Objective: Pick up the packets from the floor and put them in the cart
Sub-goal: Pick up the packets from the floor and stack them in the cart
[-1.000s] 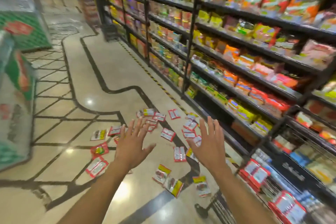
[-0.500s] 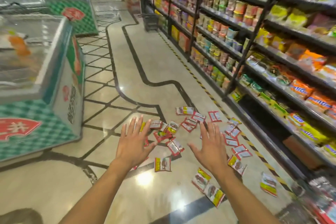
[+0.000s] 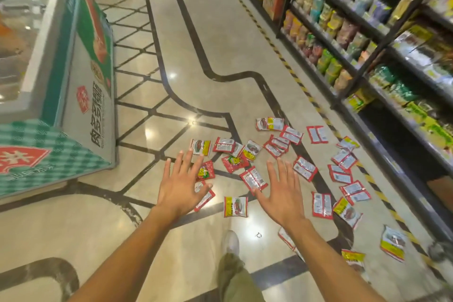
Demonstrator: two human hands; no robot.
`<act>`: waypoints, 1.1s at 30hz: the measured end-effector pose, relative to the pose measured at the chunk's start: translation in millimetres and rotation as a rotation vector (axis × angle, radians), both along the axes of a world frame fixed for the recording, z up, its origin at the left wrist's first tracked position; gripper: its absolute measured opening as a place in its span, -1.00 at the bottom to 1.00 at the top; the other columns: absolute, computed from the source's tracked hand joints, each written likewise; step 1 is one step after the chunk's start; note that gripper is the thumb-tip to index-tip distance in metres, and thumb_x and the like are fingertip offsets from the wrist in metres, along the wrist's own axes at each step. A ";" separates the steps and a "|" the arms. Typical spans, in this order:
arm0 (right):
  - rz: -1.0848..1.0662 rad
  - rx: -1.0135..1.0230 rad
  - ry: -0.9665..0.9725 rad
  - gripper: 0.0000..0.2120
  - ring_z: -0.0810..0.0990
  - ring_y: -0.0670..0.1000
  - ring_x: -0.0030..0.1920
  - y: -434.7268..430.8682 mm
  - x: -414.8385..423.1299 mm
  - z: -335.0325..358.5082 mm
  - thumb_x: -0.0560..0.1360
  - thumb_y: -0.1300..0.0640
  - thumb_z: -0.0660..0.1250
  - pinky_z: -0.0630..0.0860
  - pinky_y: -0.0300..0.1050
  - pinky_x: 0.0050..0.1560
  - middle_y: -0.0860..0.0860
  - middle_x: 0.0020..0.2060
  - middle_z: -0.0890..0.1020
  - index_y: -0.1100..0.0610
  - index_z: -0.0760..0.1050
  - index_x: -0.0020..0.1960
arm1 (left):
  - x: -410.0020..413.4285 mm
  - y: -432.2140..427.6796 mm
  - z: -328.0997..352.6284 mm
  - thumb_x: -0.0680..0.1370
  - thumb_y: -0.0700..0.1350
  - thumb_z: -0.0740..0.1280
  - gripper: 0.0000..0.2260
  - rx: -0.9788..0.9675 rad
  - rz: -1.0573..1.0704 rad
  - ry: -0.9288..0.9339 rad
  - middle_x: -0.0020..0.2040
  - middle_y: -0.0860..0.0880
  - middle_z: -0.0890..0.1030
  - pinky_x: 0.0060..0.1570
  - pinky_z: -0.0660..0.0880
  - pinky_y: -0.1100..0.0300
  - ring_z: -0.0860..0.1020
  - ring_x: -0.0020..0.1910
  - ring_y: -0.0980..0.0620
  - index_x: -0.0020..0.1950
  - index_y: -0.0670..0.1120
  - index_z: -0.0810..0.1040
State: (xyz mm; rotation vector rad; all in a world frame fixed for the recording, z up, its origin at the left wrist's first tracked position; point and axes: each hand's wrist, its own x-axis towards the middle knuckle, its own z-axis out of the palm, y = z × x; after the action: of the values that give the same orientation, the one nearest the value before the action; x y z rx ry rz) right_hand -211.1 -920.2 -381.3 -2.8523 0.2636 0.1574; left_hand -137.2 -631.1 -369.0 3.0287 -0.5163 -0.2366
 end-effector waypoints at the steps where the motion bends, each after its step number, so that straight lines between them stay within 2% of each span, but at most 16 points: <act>1: 0.000 0.011 0.029 -0.11 -0.12 0.17 0.70 0.4 15.3 -10.2 0.55 -0.49 0.03 -0.09 0.17 0.67 0.08 0.71 -0.03 -0.03 -0.06 0.71 | 15.9 -1.2 -10.2 0.59 0.48 0.03 -0.20 0.013 -0.008 0.031 0.71 -0.06 -0.11 0.61 -0.17 -0.23 -0.12 0.70 -0.14 0.71 0.12 -0.09; 4: 0.027 0.032 0.096 -0.11 -0.10 0.20 0.70 0.8 61.8 -41.4 0.53 -0.48 0.02 -0.06 0.18 0.67 0.08 0.71 -0.03 -0.05 -0.06 0.71 | 64.5 -4.8 -46.1 0.58 0.48 0.03 -0.22 0.027 -0.031 0.075 0.72 -0.06 -0.04 0.61 -0.15 -0.23 -0.05 0.70 -0.14 0.71 0.13 -0.02; 7: 0.055 0.028 0.111 -0.12 0.00 0.24 0.69 1.2 103.1 -83.2 0.52 -0.47 0.11 0.00 0.21 0.63 0.09 0.70 0.04 -0.08 -0.03 0.69 | 105.5 -5.8 -87.1 0.58 0.50 -0.02 -0.21 0.034 -0.057 0.110 0.72 -0.05 -0.09 0.56 -0.36 -0.17 -0.17 0.68 -0.10 0.71 0.16 -0.07; 9: 0.062 0.017 0.121 -0.14 0.08 0.27 0.67 3.9 126.1 -118.4 0.53 -0.45 0.18 0.08 0.25 0.61 0.10 0.69 0.10 -0.09 -0.03 0.66 | 130.9 -5.7 -120.1 0.58 0.51 -0.03 -0.21 0.059 -0.076 0.120 0.72 -0.04 -0.13 0.53 -0.42 -0.15 -0.23 0.66 -0.08 0.71 0.16 -0.10; 13: 0.079 -0.007 0.128 -0.17 0.16 0.29 0.64 11.9 165.6 -198.2 0.54 -0.38 0.17 0.22 0.31 0.59 0.13 0.67 0.18 0.00 0.14 0.68 | 175.7 -4.1 -203.4 0.59 0.49 0.02 -0.22 0.060 -0.090 0.164 0.72 -0.04 -0.07 0.58 -0.27 -0.21 -0.12 0.69 -0.13 0.71 0.13 -0.02; 15: 0.070 -0.018 0.149 -0.16 0.15 0.29 0.65 16.6 178.4 -244.1 0.54 -0.36 0.23 0.21 0.32 0.58 0.13 0.67 0.18 0.02 0.14 0.69 | 192.1 -1.1 -254.0 0.59 0.47 0.07 -0.22 0.064 -0.112 0.204 0.72 -0.08 0.03 0.59 -0.13 -0.27 0.01 0.69 -0.19 0.71 0.10 0.04; 17: 0.074 -0.018 0.143 -0.16 0.13 0.29 0.65 20.9 189.3 -294.1 0.55 -0.36 0.24 0.19 0.31 0.59 0.13 0.67 0.18 0.03 0.13 0.69 | 204.0 3.4 -309.6 0.59 0.46 0.08 -0.22 0.069 -0.110 0.227 0.71 -0.10 0.07 0.59 -0.05 -0.30 0.05 0.68 -0.22 0.70 0.09 0.04; 21: 0.073 -0.005 0.179 -0.20 0.15 0.29 0.65 32.5 202.0 -400.4 0.56 -0.36 0.16 0.21 0.31 0.58 0.15 0.66 0.22 0.05 0.19 0.67 | 213.8 16.7 -422.2 0.59 0.49 0.02 -0.21 0.096 -0.116 0.297 0.72 -0.08 -0.03 0.61 -0.09 -0.30 -0.02 0.69 -0.24 0.70 0.13 -0.09; 24: 0.101 0.010 0.246 -0.19 0.11 0.28 0.66 40.7 202.5 -486.0 0.56 -0.40 0.09 0.22 0.34 0.57 0.14 0.67 0.19 0.03 0.17 0.67 | 212.9 29.5 -503.2 0.58 0.47 0.03 -0.21 0.090 -0.138 0.351 0.72 -0.10 0.04 0.60 -0.01 -0.33 0.04 0.68 -0.28 0.70 0.10 -0.03; 28: 0.114 0.024 0.328 -0.15 0.05 0.25 0.67 49.8 193.6 -594.3 0.54 -0.46 0.06 0.11 0.30 0.62 0.10 0.68 0.13 -0.03 0.09 0.69 | 206.9 45.3 -612.5 0.58 0.42 -0.07 -0.25 0.147 -0.154 0.412 0.72 -0.10 0.01 0.60 -0.04 -0.31 0.02 0.68 -0.29 0.70 0.11 -0.05; 31: 0.130 0.016 0.404 -0.08 0.01 0.23 0.68 53.3 186.7 -674.3 0.49 -0.48 0.12 0.09 0.31 0.62 0.08 0.69 0.09 -0.03 0.03 0.70 | 202.7 53.6 -691.1 0.53 0.44 -0.19 -0.20 0.188 -0.135 0.493 0.72 -0.12 -0.02 0.60 -0.07 -0.29 -0.04 0.69 -0.26 0.71 0.11 -0.06; 33: 0.160 0.022 0.482 0.03 -0.03 0.23 0.68 49.7 186.5 -709.9 0.45 -0.51 0.23 0.03 0.31 0.63 0.08 0.70 0.04 -0.03 -0.05 0.71 | 205.0 54.8 -725.9 0.50 0.43 -0.15 -0.17 0.212 -0.107 0.563 0.72 -0.13 -0.03 0.61 -0.07 -0.27 -0.04 0.69 -0.24 0.71 0.08 -0.06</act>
State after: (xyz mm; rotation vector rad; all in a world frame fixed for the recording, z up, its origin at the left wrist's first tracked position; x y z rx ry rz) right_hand -24.5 -870.6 -1091.2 -2.7710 0.1228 0.8755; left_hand 67.8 -576.3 -1094.9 2.9182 -0.6251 -1.1685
